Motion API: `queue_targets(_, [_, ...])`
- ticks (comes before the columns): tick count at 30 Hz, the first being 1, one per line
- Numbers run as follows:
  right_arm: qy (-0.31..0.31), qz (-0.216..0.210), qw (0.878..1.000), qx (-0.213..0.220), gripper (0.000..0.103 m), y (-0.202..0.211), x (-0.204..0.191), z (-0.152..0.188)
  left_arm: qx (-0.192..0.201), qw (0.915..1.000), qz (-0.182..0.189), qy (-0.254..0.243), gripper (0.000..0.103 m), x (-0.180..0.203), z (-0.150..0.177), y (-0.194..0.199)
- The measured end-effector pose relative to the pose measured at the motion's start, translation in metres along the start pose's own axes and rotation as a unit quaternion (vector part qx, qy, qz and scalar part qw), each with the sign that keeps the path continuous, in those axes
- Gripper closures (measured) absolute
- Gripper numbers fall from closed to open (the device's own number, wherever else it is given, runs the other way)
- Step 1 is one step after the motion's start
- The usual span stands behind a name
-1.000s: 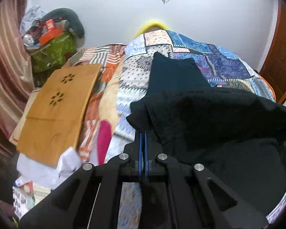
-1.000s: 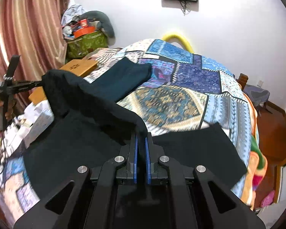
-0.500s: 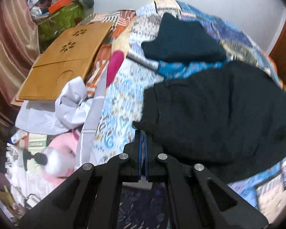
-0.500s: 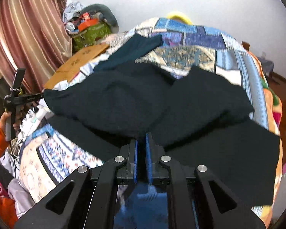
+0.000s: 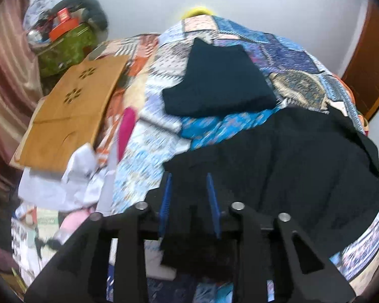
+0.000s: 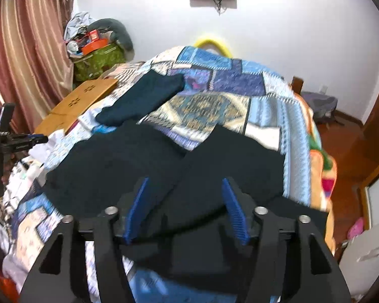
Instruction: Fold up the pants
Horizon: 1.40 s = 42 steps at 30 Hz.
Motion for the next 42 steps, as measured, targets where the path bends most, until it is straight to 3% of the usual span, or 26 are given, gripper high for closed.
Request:
queue_targets(3, [-0.003,0.004,1.0,-0.017,0.043,-0.026,0.01,-0.015,0.02,0.9996,0.007,-0.018,0.043,0.022,-0.025,-0.008])
queue_targets(10, [-0.043,-0.017,0.996,-0.082,0.043,-0.1,0.039,-0.033,0.022,0.998,0.041,-0.042,0.03,0.061,-0.065,-0.04])
queue_targets(12, [-0.047,-0.014,0.994,-0.101,0.043,-0.119,0.043,-0.033,0.023,0.9976,0.025,-0.061,0.018,0.071,-0.071,-0.055])
queue_targets(19, [-0.042,-0.008,0.986,-0.163,0.042,-0.175,0.051,-0.014,-0.008,0.9949,0.017,-0.099,0.015,0.091,-0.066,-0.101])
queue_targets(23, [-0.032,-0.003,0.989,-0.145,0.048,-0.175,0.048,-0.01,-0.035,0.9945,0.024,-0.096,0.015,0.094,-0.058,-0.119])
queue_targets(24, [-0.035,-0.002,0.989,-0.143,0.058,-0.174,0.048,-0.01,-0.039,0.9946,0.025,-0.093,0.015,0.095,-0.057,-0.122])
queue_targets(25, [-0.036,-0.003,0.99,-0.138,0.075,-0.173,0.048,-0.009,-0.042,0.9947,0.024,-0.09,0.015,0.095,-0.056,-0.123])
queue_targets(27, [-0.037,-0.002,0.991,-0.131,0.092,-0.168,0.048,-0.009,-0.043,0.9951,0.019,-0.087,0.015,0.095,-0.056,-0.12])
queue_targets(30, [-0.035,-0.004,0.992,-0.125,0.095,-0.159,0.047,-0.011,-0.033,0.9953,0.006,-0.091,0.015,0.096,-0.058,-0.107])
queue_targets(34, [-0.056,-0.01,0.994,-0.099,0.096,-0.134,0.051,-0.02,-0.027,0.9952,0.016,-0.093,0.015,0.101,-0.058,-0.085])
queue_targets(42, [-0.096,0.008,0.995,-0.01,0.096,-0.041,0.08,-0.036,-0.023,0.9926,0.043,-0.111,0.015,0.128,-0.055,-0.053])
Point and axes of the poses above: each gripper's, at about its wrist camera, not at the fingertips, and y roughly against the way its jaws point, x to its right, z to its underside, the point moved 2 cm from there along -y, roughly the way its jaws point, and after that the axes turned 4 degrees about x, right-handed, at the moved point
